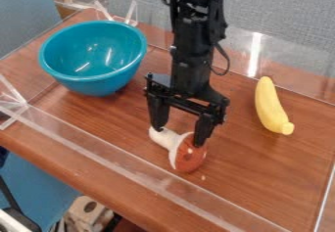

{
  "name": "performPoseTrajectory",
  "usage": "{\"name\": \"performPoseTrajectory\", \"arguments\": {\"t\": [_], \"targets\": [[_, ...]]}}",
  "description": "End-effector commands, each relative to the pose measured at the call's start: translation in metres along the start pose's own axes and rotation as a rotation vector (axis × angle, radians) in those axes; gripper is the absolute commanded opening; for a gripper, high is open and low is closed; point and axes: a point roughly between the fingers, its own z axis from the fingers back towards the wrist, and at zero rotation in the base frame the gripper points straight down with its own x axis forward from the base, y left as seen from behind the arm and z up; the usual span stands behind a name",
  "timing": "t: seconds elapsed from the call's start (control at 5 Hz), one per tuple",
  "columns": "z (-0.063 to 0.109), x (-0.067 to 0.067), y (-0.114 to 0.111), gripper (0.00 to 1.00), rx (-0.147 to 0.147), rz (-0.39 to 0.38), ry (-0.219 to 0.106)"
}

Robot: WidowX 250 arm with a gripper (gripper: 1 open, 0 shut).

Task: Put the mushroom in the blue bowl

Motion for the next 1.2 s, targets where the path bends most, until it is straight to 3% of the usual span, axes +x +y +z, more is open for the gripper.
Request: {"name": "performPoseTrajectory", "arguments": {"t": [0.0,0.2,0.4,0.6,1.0], "targets": [[0.009,0.006,-0.005,1.00,0.003,-0.011,-0.030],[0.008,0.010,-0.012,1.00,0.005,-0.024,-0.025],[-0.011,0.017,-0.015,1.00,0.007,-0.032,-0.018],[-0.026,0.023,-0.017,0.00,0.011,-0.036,-0.012],[-0.019,0.020,-0.020,0.00,-0.019,0.057,-0.039]]}}
